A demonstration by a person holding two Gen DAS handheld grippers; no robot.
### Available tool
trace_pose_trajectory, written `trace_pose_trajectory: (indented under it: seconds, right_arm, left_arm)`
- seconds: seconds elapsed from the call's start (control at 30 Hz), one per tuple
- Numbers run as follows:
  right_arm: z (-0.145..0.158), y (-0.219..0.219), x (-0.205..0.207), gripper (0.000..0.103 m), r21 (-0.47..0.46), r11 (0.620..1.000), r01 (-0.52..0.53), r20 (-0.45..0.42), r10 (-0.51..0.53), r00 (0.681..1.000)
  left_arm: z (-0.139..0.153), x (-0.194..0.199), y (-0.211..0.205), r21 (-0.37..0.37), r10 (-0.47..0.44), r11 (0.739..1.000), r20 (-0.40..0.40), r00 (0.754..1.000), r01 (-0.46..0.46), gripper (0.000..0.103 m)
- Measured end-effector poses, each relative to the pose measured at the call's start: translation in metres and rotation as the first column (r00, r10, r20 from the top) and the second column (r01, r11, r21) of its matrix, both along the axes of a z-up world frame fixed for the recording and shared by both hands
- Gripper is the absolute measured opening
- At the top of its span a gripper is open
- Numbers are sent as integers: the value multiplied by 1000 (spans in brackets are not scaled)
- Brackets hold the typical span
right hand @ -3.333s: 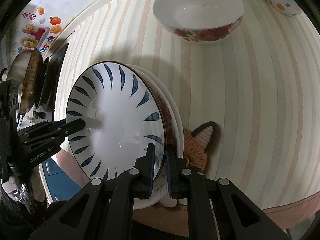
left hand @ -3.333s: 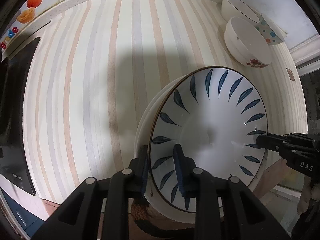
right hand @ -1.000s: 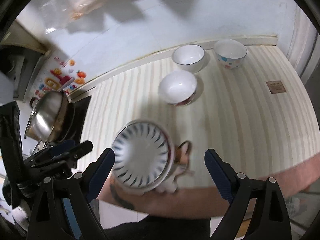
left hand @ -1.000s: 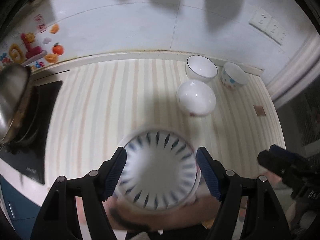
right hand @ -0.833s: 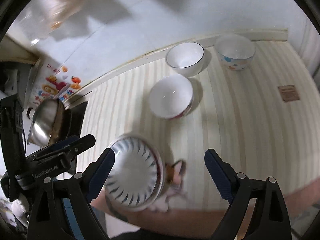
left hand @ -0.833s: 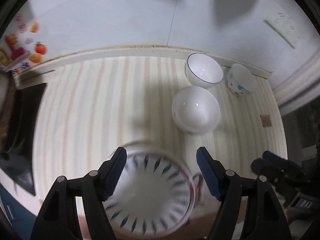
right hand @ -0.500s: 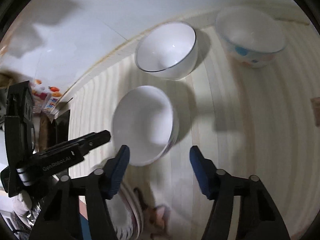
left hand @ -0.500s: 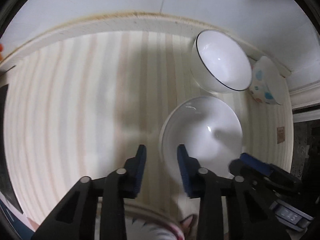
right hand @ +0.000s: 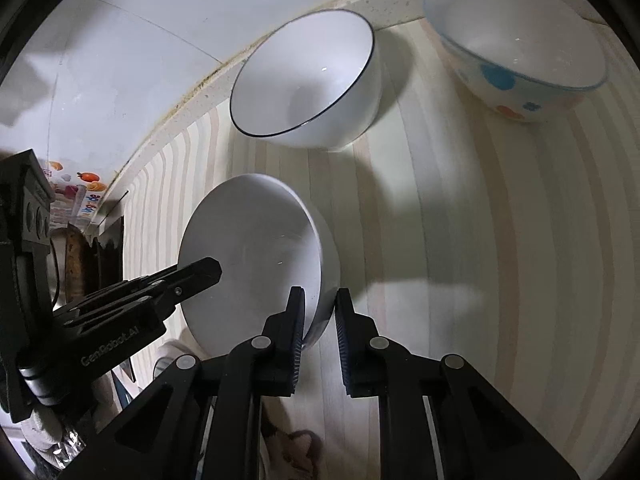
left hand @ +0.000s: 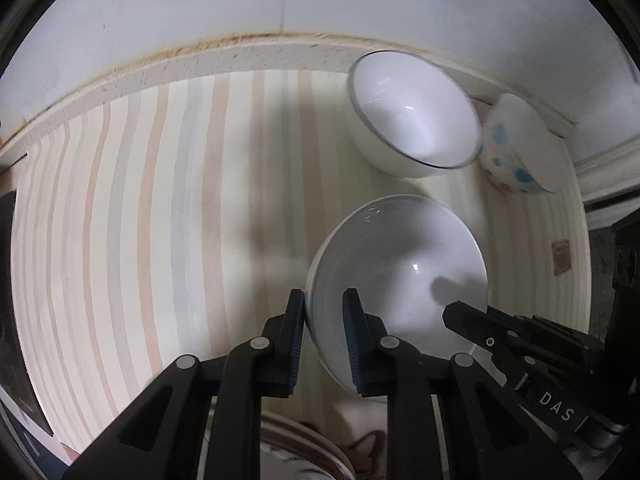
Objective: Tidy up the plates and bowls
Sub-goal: 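Grasp the plain white bowl rim with both grippers and lift it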
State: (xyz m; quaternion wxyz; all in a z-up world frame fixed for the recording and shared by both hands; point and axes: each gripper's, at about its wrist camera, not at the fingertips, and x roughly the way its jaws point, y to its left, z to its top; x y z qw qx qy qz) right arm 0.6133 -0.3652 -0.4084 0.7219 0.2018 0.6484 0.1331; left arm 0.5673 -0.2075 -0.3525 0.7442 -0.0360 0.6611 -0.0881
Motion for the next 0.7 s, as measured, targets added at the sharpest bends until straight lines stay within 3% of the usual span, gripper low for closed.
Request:
trace_pose_trajectory:
  seconds: [0.4, 0.7]
  right_arm:
    - [62, -39, -68, 17, -41, 999, 7, 81, -3, 997]
    - [71, -63, -135, 17, -51, 998, 30, 68, -26, 997]
  left_arm:
    - [49, -68, -36, -52, -95, 994, 68, 993, 99, 17]
    - [33, -106, -53, -62, -148, 987, 24, 989, 149, 17]
